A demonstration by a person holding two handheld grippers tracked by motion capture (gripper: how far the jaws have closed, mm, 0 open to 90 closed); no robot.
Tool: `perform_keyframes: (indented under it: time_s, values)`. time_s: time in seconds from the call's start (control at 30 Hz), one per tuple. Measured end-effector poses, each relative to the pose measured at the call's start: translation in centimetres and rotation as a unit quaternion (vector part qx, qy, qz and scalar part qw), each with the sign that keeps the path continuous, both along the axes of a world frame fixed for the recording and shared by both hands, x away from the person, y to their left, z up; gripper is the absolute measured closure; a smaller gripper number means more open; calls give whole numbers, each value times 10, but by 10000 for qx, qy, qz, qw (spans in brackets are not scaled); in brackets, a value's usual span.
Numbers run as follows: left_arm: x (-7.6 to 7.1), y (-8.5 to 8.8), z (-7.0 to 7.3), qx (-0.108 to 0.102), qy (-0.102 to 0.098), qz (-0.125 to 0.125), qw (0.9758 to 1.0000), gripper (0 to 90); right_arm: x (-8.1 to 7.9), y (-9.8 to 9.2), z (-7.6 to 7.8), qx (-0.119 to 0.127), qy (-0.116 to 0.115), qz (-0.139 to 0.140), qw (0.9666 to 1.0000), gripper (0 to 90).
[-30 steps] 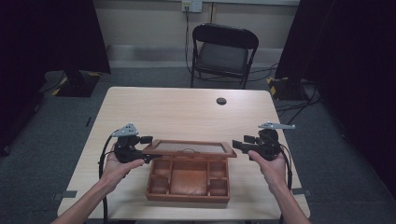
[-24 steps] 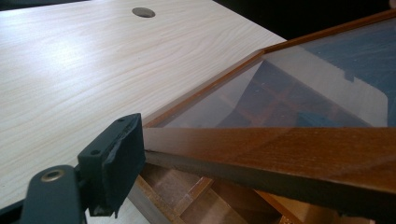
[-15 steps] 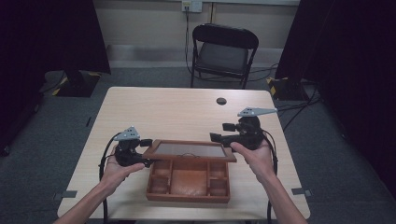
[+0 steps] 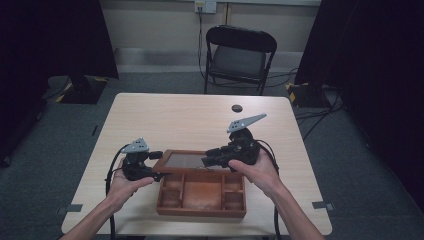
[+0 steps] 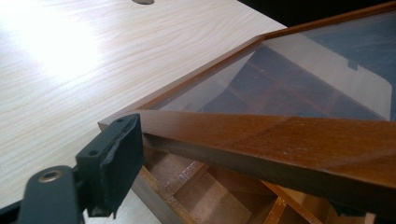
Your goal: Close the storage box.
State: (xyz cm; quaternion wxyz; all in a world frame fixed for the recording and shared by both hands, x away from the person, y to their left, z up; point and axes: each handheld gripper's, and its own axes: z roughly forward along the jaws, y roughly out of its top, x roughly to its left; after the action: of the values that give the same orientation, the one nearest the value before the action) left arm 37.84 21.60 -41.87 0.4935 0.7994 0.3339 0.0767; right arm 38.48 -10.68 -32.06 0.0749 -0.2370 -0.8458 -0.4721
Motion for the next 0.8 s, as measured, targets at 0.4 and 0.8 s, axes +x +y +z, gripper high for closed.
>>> perform_keyframes:
  time_s: [0.4, 0.8]
  values:
    - [-2, -1, -1, 57, -29, -9, 10000, 163, 6, 6, -11, -100, 489, 386, 9980, 785]
    - [-2, -2, -5, 186, -25, -82, 9998, 163, 17, 11, -18, -187, 804, 868, 9928, 818]
